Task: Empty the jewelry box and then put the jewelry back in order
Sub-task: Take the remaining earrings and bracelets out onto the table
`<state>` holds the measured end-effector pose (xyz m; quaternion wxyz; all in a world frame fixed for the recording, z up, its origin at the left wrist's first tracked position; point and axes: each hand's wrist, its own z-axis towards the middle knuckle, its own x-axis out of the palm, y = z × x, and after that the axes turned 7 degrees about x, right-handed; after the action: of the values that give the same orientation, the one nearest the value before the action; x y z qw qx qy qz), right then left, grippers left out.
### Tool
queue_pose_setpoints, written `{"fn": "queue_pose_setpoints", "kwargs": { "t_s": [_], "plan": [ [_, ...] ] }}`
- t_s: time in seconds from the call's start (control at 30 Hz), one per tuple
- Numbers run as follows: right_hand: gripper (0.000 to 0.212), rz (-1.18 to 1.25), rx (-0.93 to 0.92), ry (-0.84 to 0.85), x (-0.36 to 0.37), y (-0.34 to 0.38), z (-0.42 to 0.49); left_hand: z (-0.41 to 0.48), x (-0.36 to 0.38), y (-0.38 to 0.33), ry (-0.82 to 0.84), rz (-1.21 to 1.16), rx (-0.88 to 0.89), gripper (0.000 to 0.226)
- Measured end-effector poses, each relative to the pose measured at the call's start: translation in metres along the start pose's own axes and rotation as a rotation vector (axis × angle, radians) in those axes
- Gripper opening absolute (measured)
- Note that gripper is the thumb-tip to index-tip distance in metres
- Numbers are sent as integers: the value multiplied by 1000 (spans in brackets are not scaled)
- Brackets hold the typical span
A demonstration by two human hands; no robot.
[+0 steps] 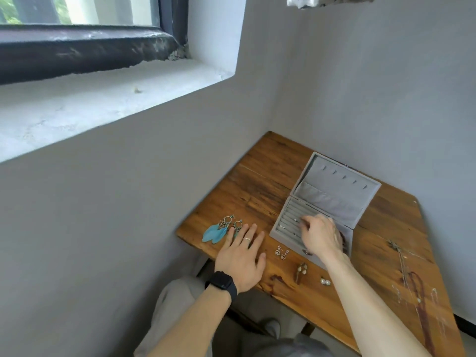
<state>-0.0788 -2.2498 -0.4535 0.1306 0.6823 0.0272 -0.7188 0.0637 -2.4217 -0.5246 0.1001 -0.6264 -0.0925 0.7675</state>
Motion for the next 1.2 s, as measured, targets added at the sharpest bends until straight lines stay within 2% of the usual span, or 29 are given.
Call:
{"fn": "queue_pose_setpoints", "kwargs": {
  "t_s": [0.2,0.37,0.43,0.5,0.63,0.73,0.93,1.2],
  "plan": [
    [26,16,49,-70,7,5,5,0,0,1,-12,-14,12,64],
    [17,19,83,-14,3,7,11,-1,-2,0,-9,10,15,65],
    [13,128,94,22,1,5,10,-1,-2,0,-5,20,12,64],
    [2,377,146,34,-3,0,4,-1,-2,0,4,18,8,64],
    [9,804,256,18,-12,-11,-34,0,-2,0,24,28,5,65],
    [8,985,295,-1,-9,-22,-80,0,0,0,37,46,5,65],
    [14,1053,347,-4,17,-47,-152,1,1,1,59,88,9,67],
    [17,1130,356,6,29,-65,-171,4,-11,-4,134,127,18,61]
  ]
}}
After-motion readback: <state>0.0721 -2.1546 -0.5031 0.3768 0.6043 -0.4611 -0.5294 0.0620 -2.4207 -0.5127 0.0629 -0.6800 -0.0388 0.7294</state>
